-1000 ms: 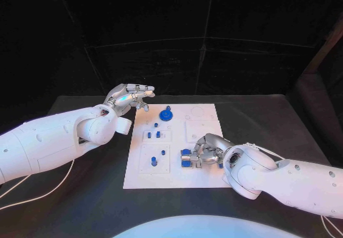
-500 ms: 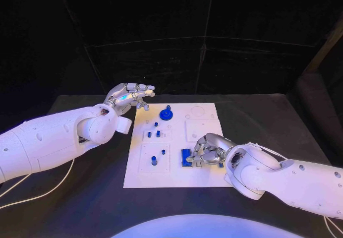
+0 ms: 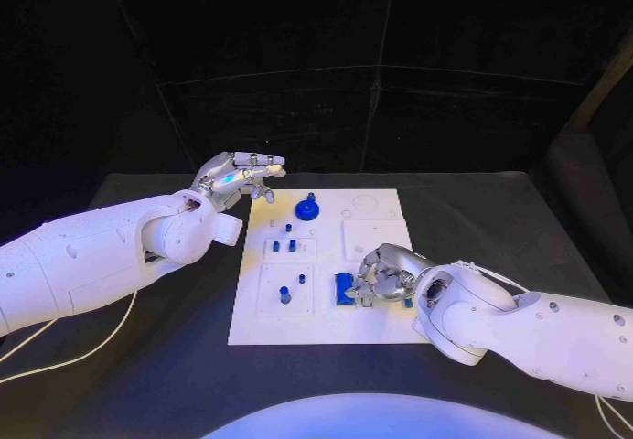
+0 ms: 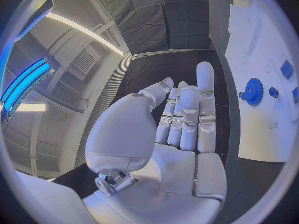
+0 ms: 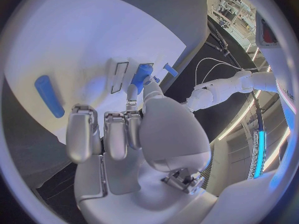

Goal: Assemble the parts on the task board

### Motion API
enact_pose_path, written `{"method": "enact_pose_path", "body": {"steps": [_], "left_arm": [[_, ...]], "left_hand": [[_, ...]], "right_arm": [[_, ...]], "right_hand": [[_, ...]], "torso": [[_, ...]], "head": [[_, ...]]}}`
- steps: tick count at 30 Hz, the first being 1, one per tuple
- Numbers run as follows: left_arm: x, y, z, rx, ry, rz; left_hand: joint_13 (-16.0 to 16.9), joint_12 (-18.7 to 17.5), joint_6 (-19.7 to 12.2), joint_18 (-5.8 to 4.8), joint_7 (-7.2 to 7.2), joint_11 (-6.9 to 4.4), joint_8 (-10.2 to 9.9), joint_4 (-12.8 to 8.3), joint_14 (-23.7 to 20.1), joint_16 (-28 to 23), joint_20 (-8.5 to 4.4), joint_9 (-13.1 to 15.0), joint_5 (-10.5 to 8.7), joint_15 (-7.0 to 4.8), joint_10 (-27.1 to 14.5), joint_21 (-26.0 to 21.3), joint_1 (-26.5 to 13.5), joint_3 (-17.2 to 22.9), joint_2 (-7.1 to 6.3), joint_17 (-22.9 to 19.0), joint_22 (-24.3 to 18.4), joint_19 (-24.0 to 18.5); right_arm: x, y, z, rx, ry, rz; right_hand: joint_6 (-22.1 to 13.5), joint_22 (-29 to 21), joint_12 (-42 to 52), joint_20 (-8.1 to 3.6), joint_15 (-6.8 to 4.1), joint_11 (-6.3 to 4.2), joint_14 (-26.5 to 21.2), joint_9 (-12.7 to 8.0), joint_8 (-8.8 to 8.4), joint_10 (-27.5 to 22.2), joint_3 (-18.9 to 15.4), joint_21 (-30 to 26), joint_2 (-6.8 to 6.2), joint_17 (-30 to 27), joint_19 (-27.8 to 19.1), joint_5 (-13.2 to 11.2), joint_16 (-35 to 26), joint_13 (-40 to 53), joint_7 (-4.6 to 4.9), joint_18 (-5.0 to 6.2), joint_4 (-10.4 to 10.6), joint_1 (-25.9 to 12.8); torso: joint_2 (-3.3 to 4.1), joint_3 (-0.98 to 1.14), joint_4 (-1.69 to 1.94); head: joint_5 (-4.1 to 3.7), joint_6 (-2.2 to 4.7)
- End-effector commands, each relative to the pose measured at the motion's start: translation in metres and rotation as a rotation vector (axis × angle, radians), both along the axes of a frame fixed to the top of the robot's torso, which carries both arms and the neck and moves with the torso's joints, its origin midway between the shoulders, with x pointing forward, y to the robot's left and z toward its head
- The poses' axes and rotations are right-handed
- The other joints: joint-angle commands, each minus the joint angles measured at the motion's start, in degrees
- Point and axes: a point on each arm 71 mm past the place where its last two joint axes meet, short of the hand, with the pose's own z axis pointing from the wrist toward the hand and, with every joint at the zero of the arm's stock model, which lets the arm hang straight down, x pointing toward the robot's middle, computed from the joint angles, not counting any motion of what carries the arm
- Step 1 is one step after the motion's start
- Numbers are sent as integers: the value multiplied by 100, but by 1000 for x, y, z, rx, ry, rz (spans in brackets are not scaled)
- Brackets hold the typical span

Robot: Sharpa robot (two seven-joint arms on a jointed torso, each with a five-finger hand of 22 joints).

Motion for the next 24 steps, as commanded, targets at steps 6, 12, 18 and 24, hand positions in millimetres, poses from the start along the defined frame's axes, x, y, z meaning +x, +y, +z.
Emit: {"method": "enact_pose_path", "body": {"steps": [6,12,18,24], "left_arm": [[0,0,1,-7,-4,-9],[-1,1,1,-6,-4,-7],[-1,3,1,-5,-5,-4],[-1,2,1,-5,-5,-5]], "left_hand": [[4,13,-18,76,3,17,40,-19,-44,-17,-5,-4,21,-8,-36,-32,-11,3,51,-7,-10,-29],[4,13,-18,76,3,17,40,-19,-44,-17,-5,-4,21,-8,-36,-32,-11,3,51,-7,-10,-29],[4,13,-18,76,3,17,40,-19,-44,-17,-5,-4,21,-8,-36,-32,-11,3,51,-7,-10,-29],[4,13,-18,76,3,17,40,-19,-44,-17,-5,-4,21,-8,-36,-32,-11,3,51,-7,-10,-29]], "right_arm": [[-1,-7,7,48,-54,6],[-5,-33,14,90,-91,-4],[-8,-67,16,57,-89,-39],[-8,-95,12,-36,-55,-83]], "right_hand": [[-119,-16,-46,3,20,20,465,-42,-86,176,-63,-41,11,860,-1,98,-47,820,34,-24,-88,78],[-423,-56,-80,104,147,176,456,-259,-527,147,-185,-67,104,811,-24,394,-74,794,218,-19,-59,-20],[-447,-65,-104,209,241,280,452,-524,-1000,129,-307,-75,200,795,-35,479,-84,778,334,-13,-83,-19],[-260,-65,-130,241,263,298,449,-689,-1267,120,-364,-77,296,785,-40,525,-92,758,346,-9,-118,24]], "torso": [[-7,1,-13],[-17,-3,-23],[-24,-5,-53],[-30,-10,-80]], "head": [[-22,6],[-77,19],[-147,29],[-202,28]]}}
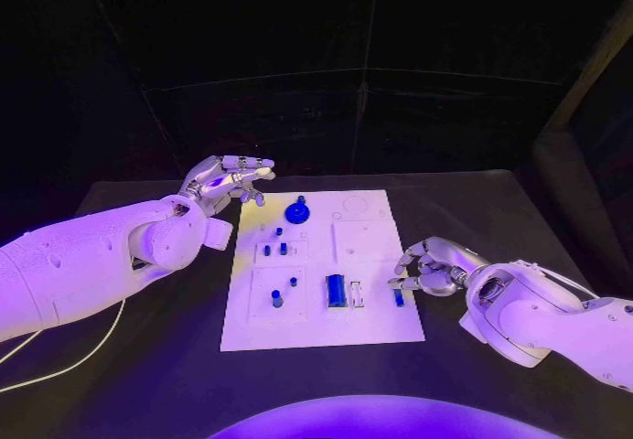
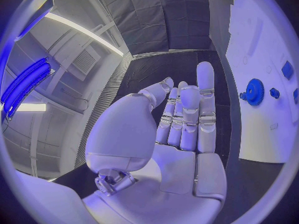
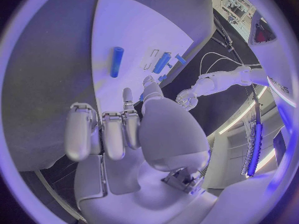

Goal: Assemble the parts on the task board

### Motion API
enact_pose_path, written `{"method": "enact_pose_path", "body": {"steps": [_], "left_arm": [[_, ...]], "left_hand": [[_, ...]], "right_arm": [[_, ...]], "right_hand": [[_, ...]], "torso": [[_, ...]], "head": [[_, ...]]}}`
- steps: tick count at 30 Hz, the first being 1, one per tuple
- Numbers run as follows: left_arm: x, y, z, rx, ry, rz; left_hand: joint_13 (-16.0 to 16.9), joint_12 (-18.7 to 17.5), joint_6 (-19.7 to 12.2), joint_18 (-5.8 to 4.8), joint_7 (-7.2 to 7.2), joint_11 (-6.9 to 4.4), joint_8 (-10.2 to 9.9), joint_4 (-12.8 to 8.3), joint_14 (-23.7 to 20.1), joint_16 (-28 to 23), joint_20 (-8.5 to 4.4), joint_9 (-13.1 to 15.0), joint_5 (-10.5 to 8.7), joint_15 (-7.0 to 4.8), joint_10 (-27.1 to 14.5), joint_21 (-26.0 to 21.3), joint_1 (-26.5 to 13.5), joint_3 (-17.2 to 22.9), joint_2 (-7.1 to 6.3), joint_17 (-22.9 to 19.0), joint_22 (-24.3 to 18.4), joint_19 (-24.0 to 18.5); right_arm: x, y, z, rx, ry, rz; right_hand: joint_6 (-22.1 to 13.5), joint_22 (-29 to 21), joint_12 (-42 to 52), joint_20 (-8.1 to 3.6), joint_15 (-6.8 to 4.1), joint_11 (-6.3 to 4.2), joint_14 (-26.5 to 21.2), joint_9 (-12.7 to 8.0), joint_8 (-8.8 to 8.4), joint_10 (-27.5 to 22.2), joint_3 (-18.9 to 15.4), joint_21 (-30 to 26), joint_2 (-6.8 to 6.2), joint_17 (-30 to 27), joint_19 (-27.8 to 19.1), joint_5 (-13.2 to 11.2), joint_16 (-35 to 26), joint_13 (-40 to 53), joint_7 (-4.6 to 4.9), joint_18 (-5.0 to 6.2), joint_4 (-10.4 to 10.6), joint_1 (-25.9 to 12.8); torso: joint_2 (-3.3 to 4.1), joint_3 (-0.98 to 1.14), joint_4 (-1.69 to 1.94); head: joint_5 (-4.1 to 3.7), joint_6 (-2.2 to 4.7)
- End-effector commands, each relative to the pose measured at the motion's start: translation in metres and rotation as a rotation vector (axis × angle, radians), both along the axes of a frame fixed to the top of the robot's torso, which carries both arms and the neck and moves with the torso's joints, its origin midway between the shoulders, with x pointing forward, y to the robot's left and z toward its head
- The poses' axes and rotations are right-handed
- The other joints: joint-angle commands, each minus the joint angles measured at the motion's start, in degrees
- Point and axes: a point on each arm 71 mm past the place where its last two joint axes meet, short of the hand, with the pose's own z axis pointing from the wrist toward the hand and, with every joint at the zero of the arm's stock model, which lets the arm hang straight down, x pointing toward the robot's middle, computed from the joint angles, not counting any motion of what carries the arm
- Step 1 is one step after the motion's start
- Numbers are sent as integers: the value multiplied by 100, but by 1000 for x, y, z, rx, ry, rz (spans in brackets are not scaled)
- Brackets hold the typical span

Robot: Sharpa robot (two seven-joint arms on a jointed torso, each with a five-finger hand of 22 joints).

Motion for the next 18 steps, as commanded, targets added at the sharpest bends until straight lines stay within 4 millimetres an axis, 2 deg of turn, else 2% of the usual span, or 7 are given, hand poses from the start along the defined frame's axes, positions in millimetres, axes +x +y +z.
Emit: {"method": "enact_pose_path", "body": {"steps": [1,6,8,18], "left_arm": [[-1,-1,1,-8,-6,-10],[-1,-1,1,-8,-5,-10],[-1,-1,1,-8,-5,-11],[-1,-1,1,-9,-4,-13]], "left_hand": [[4,13,-18,76,3,17,40,-19,-44,-17,-5,-4,21,-8,-37,-32,-11,3,51,-8,-6,-29],[4,13,-18,76,3,17,40,-19,-44,-17,-5,-4,21,-8,-37,-32,-11,3,51,-8,-6,-29],[4,13,-18,76,3,17,40,-19,-44,-17,-5,-4,21,-8,-37,-32,-11,3,51,-8,-6,-29],[4,13,-18,76,3,17,40,-19,-44,-17,-5,-4,21,-8,-37,-32,-11,3,51,-8,-6,-29]], "right_arm": [[1,-7,-3,-48,22,5],[2,-12,-10,-128,83,3],[2,-12,-12,-151,99,2],[5,-4,-18,-213,122,22]], "right_hand": [[160,-8,-46,44,33,35,468,-62,-97,108,-56,-31,84,785,10,53,-33,753,-14,-9,-1,11],[603,-68,-200,4,-29,-48,454,-106,-148,22,-186,-69,122,727,-16,87,-67,607,-117,5,74,-98],[692,-83,-231,-15,-49,-72,453,-101,-158,8,-250,-79,110,723,-22,78,-72,580,-144,8,110,-148],[743,-86,-253,-39,-69,-90,453,-94,-205,5,-368,-86,64,720,-21,54,-77,565,-162,8,183,-237]], "torso": [[0,-1,-15],[5,12,-25],[-1,4,-17],[3,1,-1]], "head": [[-48,-3],[-50,-2],[-58,-10],[-73,-24]]}}
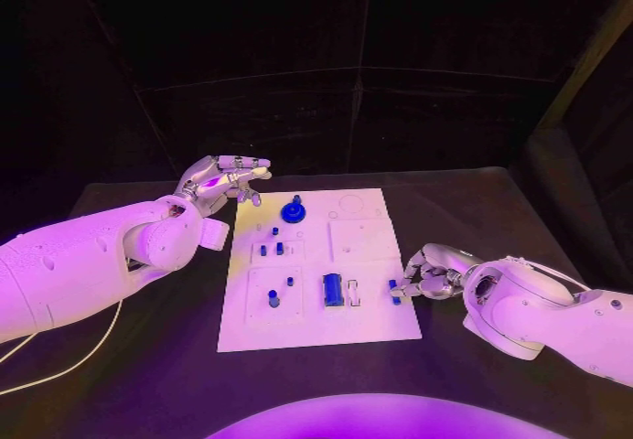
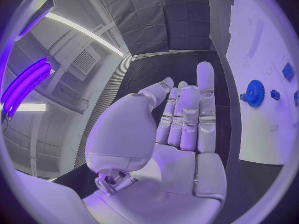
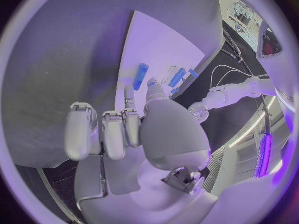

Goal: Assemble the parts on the task board

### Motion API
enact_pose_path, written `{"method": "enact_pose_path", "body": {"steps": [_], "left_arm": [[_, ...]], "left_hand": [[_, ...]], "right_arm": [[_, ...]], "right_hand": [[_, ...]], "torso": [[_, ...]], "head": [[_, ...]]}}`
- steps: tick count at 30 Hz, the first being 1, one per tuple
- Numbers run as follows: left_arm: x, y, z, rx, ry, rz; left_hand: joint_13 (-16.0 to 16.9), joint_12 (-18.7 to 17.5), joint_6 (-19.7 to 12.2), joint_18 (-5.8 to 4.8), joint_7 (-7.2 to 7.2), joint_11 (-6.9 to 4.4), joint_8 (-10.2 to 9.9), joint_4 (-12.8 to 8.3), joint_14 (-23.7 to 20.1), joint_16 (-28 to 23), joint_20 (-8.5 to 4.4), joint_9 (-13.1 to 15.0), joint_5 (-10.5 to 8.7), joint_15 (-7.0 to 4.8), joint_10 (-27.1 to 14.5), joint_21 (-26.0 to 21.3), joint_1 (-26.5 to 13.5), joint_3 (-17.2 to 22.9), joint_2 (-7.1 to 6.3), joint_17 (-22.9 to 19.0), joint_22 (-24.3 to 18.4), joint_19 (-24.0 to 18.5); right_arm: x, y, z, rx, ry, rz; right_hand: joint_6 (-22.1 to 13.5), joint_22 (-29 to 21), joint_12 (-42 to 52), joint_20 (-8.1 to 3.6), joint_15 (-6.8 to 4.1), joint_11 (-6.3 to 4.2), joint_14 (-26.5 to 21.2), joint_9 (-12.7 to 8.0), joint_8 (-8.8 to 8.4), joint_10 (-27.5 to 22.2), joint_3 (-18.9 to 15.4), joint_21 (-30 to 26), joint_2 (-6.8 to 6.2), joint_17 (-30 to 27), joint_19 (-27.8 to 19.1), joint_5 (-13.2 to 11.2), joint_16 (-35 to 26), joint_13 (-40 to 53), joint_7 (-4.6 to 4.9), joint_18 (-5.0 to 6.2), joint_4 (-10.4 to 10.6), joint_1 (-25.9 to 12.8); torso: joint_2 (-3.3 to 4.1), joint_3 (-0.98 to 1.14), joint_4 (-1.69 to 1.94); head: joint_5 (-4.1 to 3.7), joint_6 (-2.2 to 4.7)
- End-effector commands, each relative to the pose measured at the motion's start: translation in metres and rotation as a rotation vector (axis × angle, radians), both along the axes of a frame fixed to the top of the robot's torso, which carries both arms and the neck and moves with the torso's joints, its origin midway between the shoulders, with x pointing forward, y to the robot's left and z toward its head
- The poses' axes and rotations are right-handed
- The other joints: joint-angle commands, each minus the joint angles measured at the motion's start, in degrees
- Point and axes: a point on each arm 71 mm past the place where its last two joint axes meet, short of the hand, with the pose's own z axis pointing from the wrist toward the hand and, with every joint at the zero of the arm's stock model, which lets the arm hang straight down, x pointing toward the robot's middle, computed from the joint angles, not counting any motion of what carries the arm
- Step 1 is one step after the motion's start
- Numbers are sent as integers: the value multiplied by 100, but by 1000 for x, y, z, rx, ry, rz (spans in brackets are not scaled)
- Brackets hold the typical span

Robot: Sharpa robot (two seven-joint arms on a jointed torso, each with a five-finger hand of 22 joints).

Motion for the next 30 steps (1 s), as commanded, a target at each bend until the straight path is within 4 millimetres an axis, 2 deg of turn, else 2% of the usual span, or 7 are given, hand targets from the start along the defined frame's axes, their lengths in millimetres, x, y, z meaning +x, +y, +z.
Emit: {"method": "enact_pose_path", "body": {"steps": [1,10,16,21,27,30], "left_arm": [[0,-1,1,-8,-4,-12],[0,-1,1,-8,-4,-12],[0,-1,0,-8,-3,-12],[-1,-2,0,-8,0,-16],[-1,-4,-1,-9,5,-23],[-1,-3,-1,-7,6,-20]], "left_hand": [[4,13,-18,76,3,17,40,-19,-44,-17,-5,-4,21,-8,-37,-32,-11,3,51,-8,-6,-29],[4,13,-18,76,3,17,40,-19,-44,-17,-5,-4,21,-8,-37,-32,-11,3,51,-8,-6,-29],[3,21,-21,76,6,21,44,-15,-51,-14,-3,-4,23,-5,-43,-37,-17,1,53,-13,-11,-30],[3,21,-21,76,6,21,44,-15,-51,-14,-3,-4,23,-5,-43,-37,-17,1,53,-13,-11,-30],[3,22,-23,75,8,22,45,-11,-53,-13,-3,-4,22,-4,-46,-38,-23,-2,53,-14,-12,-30],[3,22,-23,75,8,22,45,-11,-53,-13,-3,-4,22,-4,-46,-38,-23,-2,53,-14,-12,-30]], "right_arm": [[0,2,-3,-67,28,19],[5,10,-4,-80,-18,26],[8,12,-4,-111,-47,45],[9,19,-7,-171,-36,101],[8,28,-12,-244,-15,177],[8,30,-13,-267,-6,198]], "right_hand": [[44,-9,-5,-39,-47,-36,431,7,-29,16,-44,-24,-11,720,-21,-11,-23,565,15,8,14,-51],[53,-20,-14,-48,-54,-43,430,14,-55,14,-52,-33,-9,713,-25,3,-29,560,9,10,-17,27],[57,-31,-19,-55,-58,-43,429,23,-92,14,-46,-43,2,706,-29,-1,-35,561,12,11,-107,187],[29,-73,-66,-50,-49,-30,422,41,-136,-21,-16,-74,10,675,-49,-190,-56,524,31,18,-307,465],[36,-116,-95,-44,-46,-27,424,72,-151,-45,124,-109,88,689,-70,-614,-55,507,36,26,-566,804],[43,-124,-106,-44,-47,-30,424,78,-164,-55,216,-118,128,696,-74,-669,-54,501,32,28,-678,942]], "torso": [[5,-3,15],[-1,-4,-2],[-4,-5,15],[0,-6,10],[7,-7,21],[-10,-10,10]], "head": [[-4,-3],[13,-11],[16,-19],[26,-26],[29,-22],[45,-41]]}}
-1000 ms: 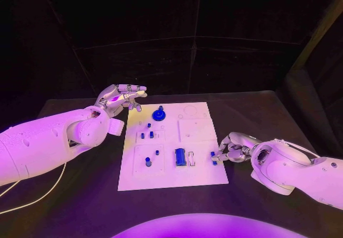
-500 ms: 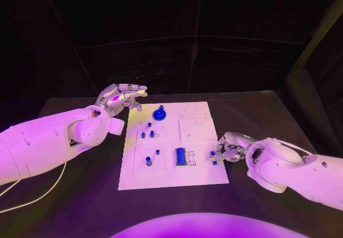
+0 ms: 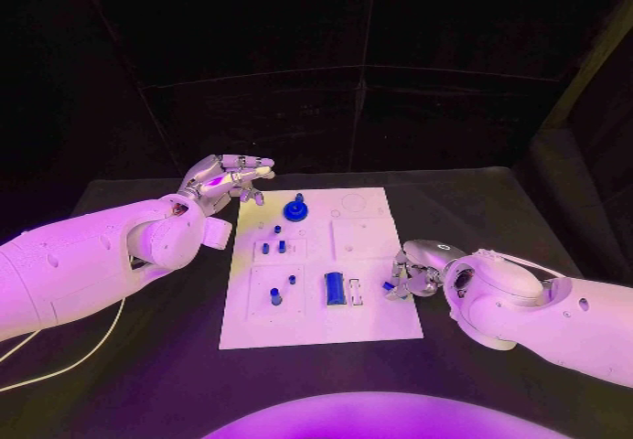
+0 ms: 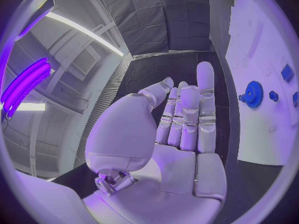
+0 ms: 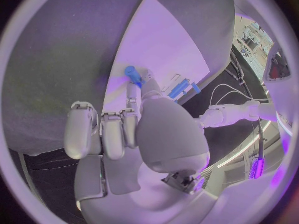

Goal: Assemble the parts on the task board

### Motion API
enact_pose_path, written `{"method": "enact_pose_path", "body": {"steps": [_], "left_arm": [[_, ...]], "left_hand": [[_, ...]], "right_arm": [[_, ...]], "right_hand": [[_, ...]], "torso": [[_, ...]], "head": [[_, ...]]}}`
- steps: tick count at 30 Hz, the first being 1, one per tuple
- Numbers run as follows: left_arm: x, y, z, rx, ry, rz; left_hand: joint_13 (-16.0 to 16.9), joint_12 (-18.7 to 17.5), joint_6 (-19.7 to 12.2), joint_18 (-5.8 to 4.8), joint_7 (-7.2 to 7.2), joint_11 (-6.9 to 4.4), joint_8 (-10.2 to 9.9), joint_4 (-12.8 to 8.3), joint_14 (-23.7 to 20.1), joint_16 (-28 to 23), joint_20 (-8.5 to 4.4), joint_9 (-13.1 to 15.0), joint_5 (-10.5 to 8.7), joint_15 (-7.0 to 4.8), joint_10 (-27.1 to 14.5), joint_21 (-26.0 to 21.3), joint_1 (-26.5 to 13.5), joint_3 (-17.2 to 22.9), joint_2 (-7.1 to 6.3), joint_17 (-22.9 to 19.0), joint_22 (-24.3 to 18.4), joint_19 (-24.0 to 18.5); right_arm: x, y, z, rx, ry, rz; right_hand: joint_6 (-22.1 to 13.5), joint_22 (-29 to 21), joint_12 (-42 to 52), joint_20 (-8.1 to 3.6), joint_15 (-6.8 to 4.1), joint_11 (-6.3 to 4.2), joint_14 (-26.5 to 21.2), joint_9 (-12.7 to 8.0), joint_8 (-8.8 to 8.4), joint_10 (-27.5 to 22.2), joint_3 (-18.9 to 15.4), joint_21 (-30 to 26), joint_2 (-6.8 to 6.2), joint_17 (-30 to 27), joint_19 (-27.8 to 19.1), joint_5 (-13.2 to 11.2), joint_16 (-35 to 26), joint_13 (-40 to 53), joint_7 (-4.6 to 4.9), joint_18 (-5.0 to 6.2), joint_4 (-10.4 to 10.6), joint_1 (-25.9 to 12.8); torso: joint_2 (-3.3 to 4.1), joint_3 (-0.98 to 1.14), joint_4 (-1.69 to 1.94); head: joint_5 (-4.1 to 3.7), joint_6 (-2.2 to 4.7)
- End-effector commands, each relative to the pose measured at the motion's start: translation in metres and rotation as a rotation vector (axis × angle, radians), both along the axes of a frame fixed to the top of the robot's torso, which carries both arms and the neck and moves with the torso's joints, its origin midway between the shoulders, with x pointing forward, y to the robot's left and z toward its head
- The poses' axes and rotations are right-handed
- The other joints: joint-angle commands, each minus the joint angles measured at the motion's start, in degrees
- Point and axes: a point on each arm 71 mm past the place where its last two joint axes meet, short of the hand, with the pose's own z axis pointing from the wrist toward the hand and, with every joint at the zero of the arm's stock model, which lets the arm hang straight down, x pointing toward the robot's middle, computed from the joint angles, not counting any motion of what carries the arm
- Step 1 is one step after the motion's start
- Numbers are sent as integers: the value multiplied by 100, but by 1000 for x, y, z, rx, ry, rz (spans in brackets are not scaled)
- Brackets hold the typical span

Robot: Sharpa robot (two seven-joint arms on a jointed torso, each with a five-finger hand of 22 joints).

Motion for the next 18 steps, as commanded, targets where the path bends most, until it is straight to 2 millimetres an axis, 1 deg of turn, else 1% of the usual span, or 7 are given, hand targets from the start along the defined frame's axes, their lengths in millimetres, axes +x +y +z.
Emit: {"method": "enact_pose_path", "body": {"steps": [1,3,8,11,14,16,18], "left_arm": [[0,-1,0,-6,1,-13],[-1,-1,0,-6,2,-13],[-1,-2,0,-7,3,-17],[-1,-1,0,-6,4,-17],[-1,-1,-1,-5,4,-15],[-1,-1,-1,-5,5,-15],[-1,-1,-1,-5,6,-16]], "left_hand": [[2,22,-23,76,8,2,21,-11,-53,-13,-2,-4,22,-4,-26,-38,-23,-2,53,-7,-7,-30],[2,22,-23,76,8,2,21,-11,-53,-13,-2,-4,22,-4,-26,-38,-23,-2,53,-7,-7,-30],[2,22,-23,76,8,2,21,-11,-53,-13,-2,-4,22,-4,-26,-38,-23,-2,53,-7,-7,-30],[2,22,-23,76,8,2,21,-11,-53,-13,-2,-4,22,-4,-26,-38,-23,-2,53,-7,-7,-30],[2,23,-25,75,9,2,21,-10,-55,-13,-2,-5,22,-3,-29,-40,-26,-3,53,-9,-8,-31],[2,23,-25,75,9,2,21,-10,-55,-13,-2,-5,22,-3,-29,-40,-26,-3,53,-9,-8,-31],[2,23,-25,75,9,2,21,-10,-55,-13,-2,-5,22,-3,-29,-40,-26,-3,53,-9,-8,-31]], "right_arm": [[-6,0,-12,-121,61,62],[-7,0,-12,-126,62,67],[-7,2,-11,-108,48,59],[-7,2,-9,-70,35,38],[-9,2,-5,-5,27,4],[-10,1,-3,52,23,-21],[-11,1,0,91,19,-35]], "right_hand": [[-32,-7,-52,-2,-39,-12,455,-16,-41,-36,54,-39,107,695,-34,-39,-22,353,15,29,-102,194],[-24,-4,-56,-4,-40,-14,455,-16,-52,-40,104,-39,133,695,-32,19,-23,352,15,28,-142,233],[34,8,-59,-19,-56,-38,458,-28,-113,-42,273,-39,193,711,-21,686,-19,360,-7,27,-182,204],[55,26,-53,-30,-70,-54,464,-38,-151,-33,393,-30,261,733,-10,914,-8,371,-27,23,-159,168],[52,37,-55,-49,-86,-71,464,-52,-198,-31,589,-24,350,731,-1,906,-11,375,-39,22,-153,183],[46,-36,-143,-66,-91,-61,444,-67,-255,-89,888,-69,372,652,-28,711,-58,304,-22,37,-185,223],[69,-62,-183,-61,-81,-64,440,-69,-294,-105,1194,-91,278,630,-37,638,-76,274,-14,41,-201,157]], "torso": [[-9,-2,-6],[-6,-1,-10],[-8,4,-10],[-8,4,-7],[-7,3,-7],[-5,5,-5],[-8,0,-7]], "head": [[11,-14],[9,-6],[18,0],[18,5],[18,5],[17,13],[13,16]]}}
